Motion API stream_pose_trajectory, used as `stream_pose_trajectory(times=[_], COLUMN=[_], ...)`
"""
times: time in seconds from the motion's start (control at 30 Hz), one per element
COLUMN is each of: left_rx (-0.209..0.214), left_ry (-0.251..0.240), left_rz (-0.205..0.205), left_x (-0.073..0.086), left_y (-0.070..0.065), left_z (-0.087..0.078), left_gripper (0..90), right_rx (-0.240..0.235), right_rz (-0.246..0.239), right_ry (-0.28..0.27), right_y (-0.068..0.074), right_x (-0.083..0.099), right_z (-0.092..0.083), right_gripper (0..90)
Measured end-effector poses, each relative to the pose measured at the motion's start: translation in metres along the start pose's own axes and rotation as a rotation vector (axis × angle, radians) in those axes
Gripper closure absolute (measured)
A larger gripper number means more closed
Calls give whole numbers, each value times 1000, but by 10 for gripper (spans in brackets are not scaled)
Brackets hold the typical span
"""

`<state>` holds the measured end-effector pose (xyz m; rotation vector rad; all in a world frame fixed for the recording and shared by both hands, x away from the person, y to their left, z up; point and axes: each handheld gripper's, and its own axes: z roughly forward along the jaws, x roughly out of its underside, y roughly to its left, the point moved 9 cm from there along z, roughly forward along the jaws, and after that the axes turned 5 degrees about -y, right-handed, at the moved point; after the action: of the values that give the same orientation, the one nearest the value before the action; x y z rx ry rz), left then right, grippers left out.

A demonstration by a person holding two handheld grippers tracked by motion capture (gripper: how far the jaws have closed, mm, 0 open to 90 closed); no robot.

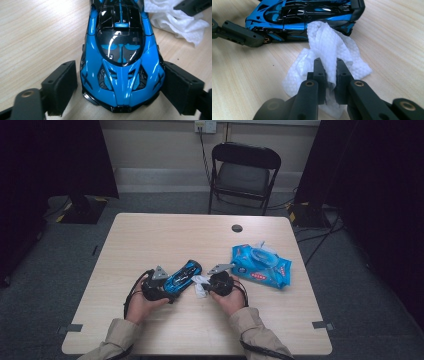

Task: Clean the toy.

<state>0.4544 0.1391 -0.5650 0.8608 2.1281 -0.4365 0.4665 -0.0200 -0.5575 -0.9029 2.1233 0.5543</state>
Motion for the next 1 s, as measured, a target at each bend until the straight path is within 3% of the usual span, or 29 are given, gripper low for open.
stream_pose_trajectory(times=[0.1, 0.23, 0.37, 0.4, 0.47, 0.53, 0.57, 0.73, 0.77, 1.0], left_rx=[8, 12, 14, 14, 14, 12, 12, 4, 2, 2], left_ry=[-26, -41, -41, -41, -42, -42, -42, -41, -54, -55], left_rz=[12, 11, 19, 19, 18, 17, 17, 33, 16, 16], left_x=[-1, -1, 0, 0, 0, 0, 0, 0, -1, -1], left_y=[-1, -2, -1, -1, -1, -1, -1, 0, -1, -1], left_z=[0, 1, 0, 0, 0, 0, 0, 0, 0, 0], left_gripper=[236, 247, 250, 250, 251, 251, 251, 250, 250, 251], right_rx=[-5, -50, -109, -109, -144, -144, -162, -179, -188, -202], right_rz=[9, 36, -2, -2, -26, -41, -54, -78, -75, -105], right_ry=[6, -85, -136, -136, -141, -132, -105, -44, -36, -28], right_y=[-1, 5, 25, 25, 43, 48, 58, 72, 74, 77], right_x=[-4, -29, -59, -59, -73, -74, -74, -61, -58, -54], right_z=[-4, -20, -27, -27, -19, -14, -2, 29, 34, 44], right_gripper=[838, 839, 839, 839, 839, 839, 838, 837, 837, 834])
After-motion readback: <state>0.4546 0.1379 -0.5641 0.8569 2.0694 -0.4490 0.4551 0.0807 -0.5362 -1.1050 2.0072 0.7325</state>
